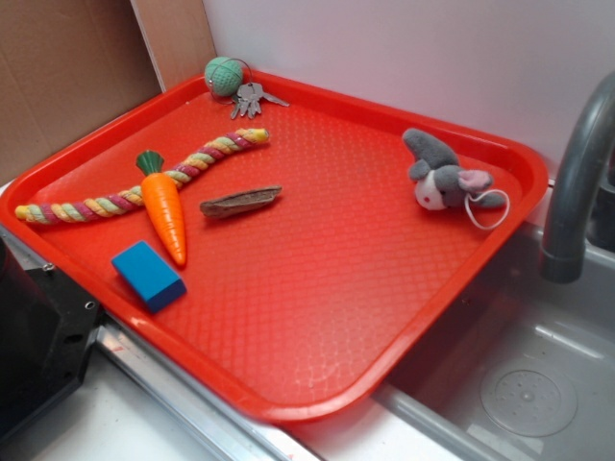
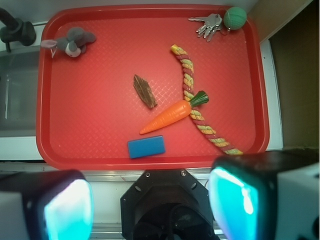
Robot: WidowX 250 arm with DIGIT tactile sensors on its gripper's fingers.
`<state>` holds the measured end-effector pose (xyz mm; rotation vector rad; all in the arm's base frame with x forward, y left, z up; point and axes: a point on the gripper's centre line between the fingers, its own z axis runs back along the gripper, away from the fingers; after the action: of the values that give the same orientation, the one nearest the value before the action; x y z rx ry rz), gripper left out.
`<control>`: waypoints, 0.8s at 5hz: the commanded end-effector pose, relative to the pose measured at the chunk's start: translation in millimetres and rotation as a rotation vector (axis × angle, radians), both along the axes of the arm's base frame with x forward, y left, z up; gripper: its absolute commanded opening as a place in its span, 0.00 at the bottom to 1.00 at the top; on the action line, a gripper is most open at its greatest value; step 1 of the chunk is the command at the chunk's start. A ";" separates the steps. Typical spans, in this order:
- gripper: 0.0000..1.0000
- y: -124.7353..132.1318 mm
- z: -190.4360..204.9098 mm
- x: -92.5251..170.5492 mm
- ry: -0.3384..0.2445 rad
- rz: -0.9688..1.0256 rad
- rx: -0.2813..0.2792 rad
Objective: Grab the gray animal.
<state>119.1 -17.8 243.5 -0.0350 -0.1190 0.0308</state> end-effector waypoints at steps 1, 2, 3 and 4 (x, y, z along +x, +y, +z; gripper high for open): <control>1.00 0.0 0.0 0.0 0.000 0.000 0.000; 1.00 -42.9 -36.8 50.0 -0.053 -0.250 0.004; 1.00 -71.5 -57.5 87.8 -0.041 -0.501 0.030; 1.00 -71.5 -57.5 87.8 -0.041 -0.501 0.030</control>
<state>204.6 -83.0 173.9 -0.0278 -0.0977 -0.4651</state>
